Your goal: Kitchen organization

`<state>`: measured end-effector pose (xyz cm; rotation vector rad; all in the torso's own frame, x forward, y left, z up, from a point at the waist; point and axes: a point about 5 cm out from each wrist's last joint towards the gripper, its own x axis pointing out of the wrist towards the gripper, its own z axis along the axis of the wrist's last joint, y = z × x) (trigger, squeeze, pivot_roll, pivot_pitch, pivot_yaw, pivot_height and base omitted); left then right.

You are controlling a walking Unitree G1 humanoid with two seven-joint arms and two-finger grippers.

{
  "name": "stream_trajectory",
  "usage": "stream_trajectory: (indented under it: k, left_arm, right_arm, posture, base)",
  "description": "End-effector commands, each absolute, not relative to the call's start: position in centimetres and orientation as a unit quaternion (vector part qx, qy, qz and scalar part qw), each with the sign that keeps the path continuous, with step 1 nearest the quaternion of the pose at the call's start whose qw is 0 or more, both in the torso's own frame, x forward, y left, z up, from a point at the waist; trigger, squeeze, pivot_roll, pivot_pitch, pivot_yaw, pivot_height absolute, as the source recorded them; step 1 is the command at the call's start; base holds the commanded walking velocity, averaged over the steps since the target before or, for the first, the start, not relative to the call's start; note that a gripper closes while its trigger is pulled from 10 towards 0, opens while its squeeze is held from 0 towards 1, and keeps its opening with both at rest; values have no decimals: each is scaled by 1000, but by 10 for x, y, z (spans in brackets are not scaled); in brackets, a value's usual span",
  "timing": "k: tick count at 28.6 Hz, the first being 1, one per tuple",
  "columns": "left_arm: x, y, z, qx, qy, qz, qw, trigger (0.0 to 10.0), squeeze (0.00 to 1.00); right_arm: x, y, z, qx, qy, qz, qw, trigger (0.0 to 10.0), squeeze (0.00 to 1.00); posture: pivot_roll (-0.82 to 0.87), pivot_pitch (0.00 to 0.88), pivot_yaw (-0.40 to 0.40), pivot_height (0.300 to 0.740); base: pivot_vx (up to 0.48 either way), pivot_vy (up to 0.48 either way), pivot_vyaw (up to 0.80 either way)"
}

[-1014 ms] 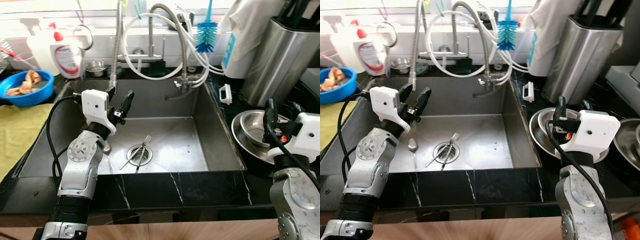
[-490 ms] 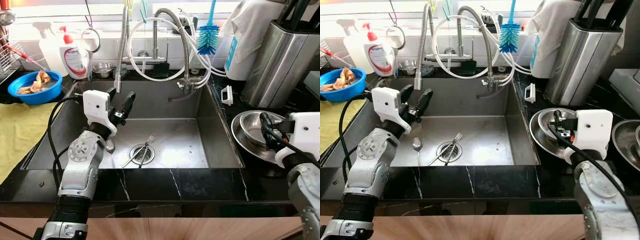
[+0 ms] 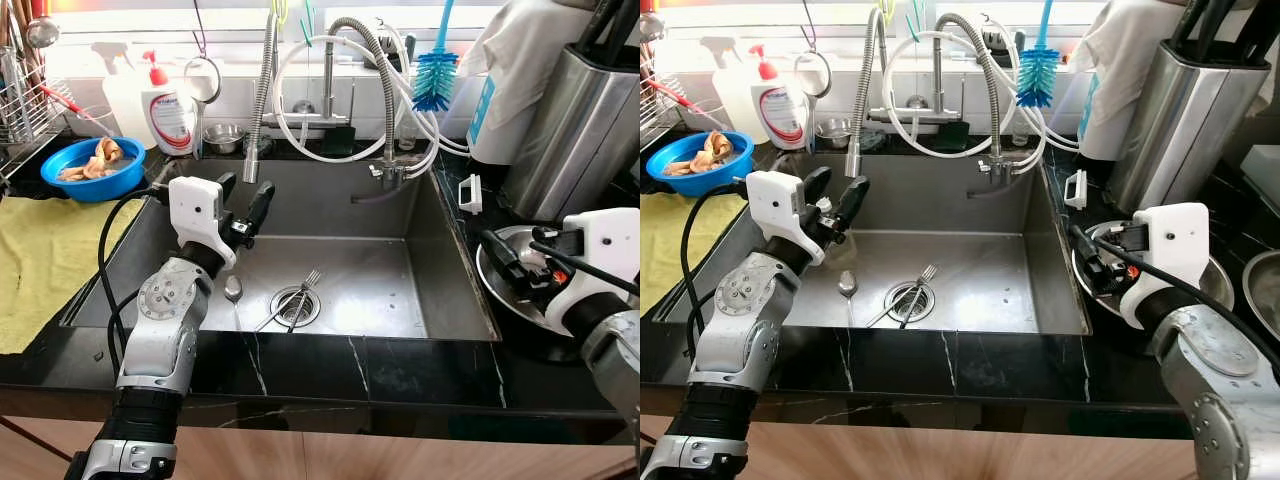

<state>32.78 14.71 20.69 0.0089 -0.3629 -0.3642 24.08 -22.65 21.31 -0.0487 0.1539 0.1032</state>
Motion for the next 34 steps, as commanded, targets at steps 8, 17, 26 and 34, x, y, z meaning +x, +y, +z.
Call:
stream_trajectory:
  k: [8, 17, 26, 34]
  left_arm:
    - [328, 146, 207, 5, -174, -193, 966, 10000, 0]
    - [326, 145, 208, 7, -176, -197, 964, 10000, 0]
    - [325, 144, 206, 5, -172, -203, 964, 10000, 0]
    - [325, 143, 206, 4, -171, -206, 963, 10000, 0]
  right_arm:
    - [232, -231, 210, -51, 124, 74, 988, 10000, 0]
    - [228, -235, 207, -63, 150, 70, 984, 10000, 0]
    - [223, -245, 197, -72, 180, 43, 980, 10000, 0]
    - [222, -245, 197, -73, 182, 42, 980, 10000, 0]
  posture:
    - [-102, 0, 17, 740]
    - [-106, 0, 22, 740]
    - [-108, 0, 25, 740]
    - [-108, 0, 26, 740]
  base:
    - [0, 0, 0]
    - [0, 0, 0]
    - [0, 0, 0]
    - [0, 0, 0]
